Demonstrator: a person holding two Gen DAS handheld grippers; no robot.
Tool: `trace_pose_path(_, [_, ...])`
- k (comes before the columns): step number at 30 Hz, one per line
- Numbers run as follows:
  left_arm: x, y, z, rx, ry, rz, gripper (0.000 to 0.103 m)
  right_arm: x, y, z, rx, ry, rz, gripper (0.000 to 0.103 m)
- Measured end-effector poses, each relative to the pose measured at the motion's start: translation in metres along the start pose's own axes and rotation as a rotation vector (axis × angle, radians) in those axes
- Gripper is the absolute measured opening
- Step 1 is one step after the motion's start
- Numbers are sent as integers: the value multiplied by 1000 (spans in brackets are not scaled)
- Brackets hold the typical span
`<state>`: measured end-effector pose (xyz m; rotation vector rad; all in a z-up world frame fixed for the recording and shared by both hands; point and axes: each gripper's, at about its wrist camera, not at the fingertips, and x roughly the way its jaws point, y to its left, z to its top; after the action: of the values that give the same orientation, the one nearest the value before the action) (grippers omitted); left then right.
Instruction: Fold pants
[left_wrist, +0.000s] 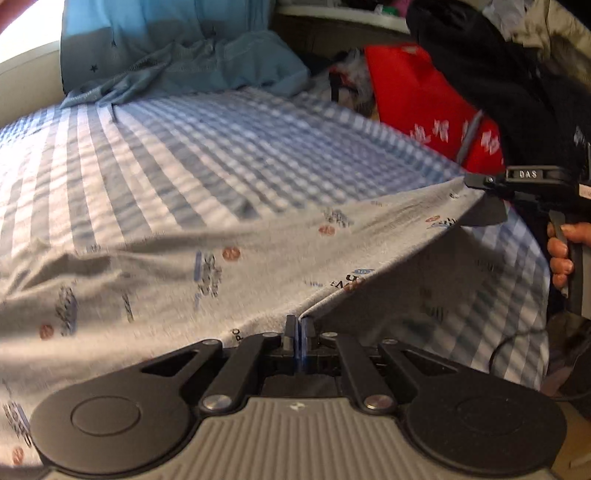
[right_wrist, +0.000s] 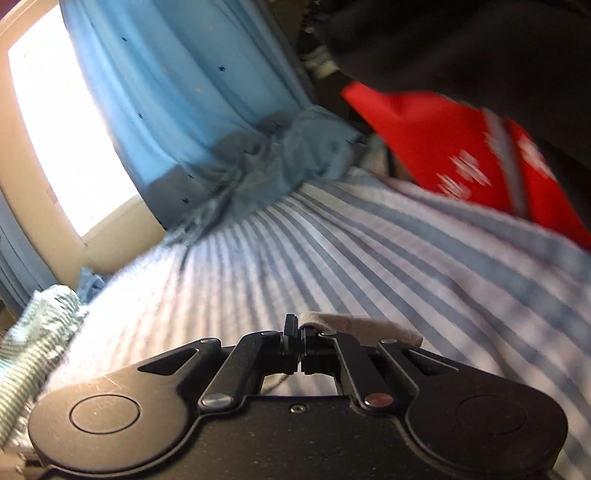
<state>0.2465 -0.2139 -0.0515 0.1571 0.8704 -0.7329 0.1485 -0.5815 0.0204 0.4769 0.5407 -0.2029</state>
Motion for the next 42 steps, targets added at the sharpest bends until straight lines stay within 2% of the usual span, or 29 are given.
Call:
trace_pose_path(3, [10, -3, -19, -11, 33, 24, 1, 0, -22, -40, 60, 45, -19, 0])
trace_pose_path(6, [10, -4, -27, -15, 30, 40, 1, -5, -35, -66, 120, 34, -3, 2])
trace_pose_path(7, [8, -4, -28, -12, 27, 44, 1, -8, -37, -71, 136, 22, 5, 9])
trace_pose_path(11, [5, -9, -28, 16, 19, 65, 1, -18, -48, -83, 220, 15, 61, 23])
trace_pose_path(16, [5, -14, -25, 27, 18, 82, 1, -30, -55, -86, 300, 22, 132, 49])
trace_pose_path(20, [3, -14, -26, 26, 24, 89, 1, -20, -65, -84, 439, 46, 179, 49])
trace_pose_path(23, [1, -14, -28, 18, 31, 95, 1, -13, -65, -75, 460, 12, 135, 42])
trace_pose_path(25, [-1, -14, -28, 16, 33, 98, 1, -9, -65, -64, 449, -17, 105, 29])
trace_pose_path(27, [-3, -15, -28, 14, 30, 97, 0, -10, -58, -50, 383, -60, 81, 14])
trace_pose_path(28, [-5, -14, -28, 13, 28, 94, 0, -15, -52, -45, 327, -90, 75, 14])
trace_pose_path(31, [-5, -13, -30, 10, 32, 87, 0, -38, -27, -39, 97, -189, 50, 14])
trace_pose_path(32, [-4, -12, -30, 8, 38, 89, 0, -43, -19, -41, 15, -200, 29, 15])
trace_pose_path(34, [-2, -10, -31, 2, 46, 91, 0, -47, -16, -52, -69, -162, 7, 22])
trace_pose_path(39, [-1, -5, -35, -13, 60, 87, 0, -41, -46, -86, 35, 4, -11, 26])
trace_pose_path(42, [-3, -2, -36, -21, 67, 80, 0, -47, -57, -97, 100, 13, 25, 34])
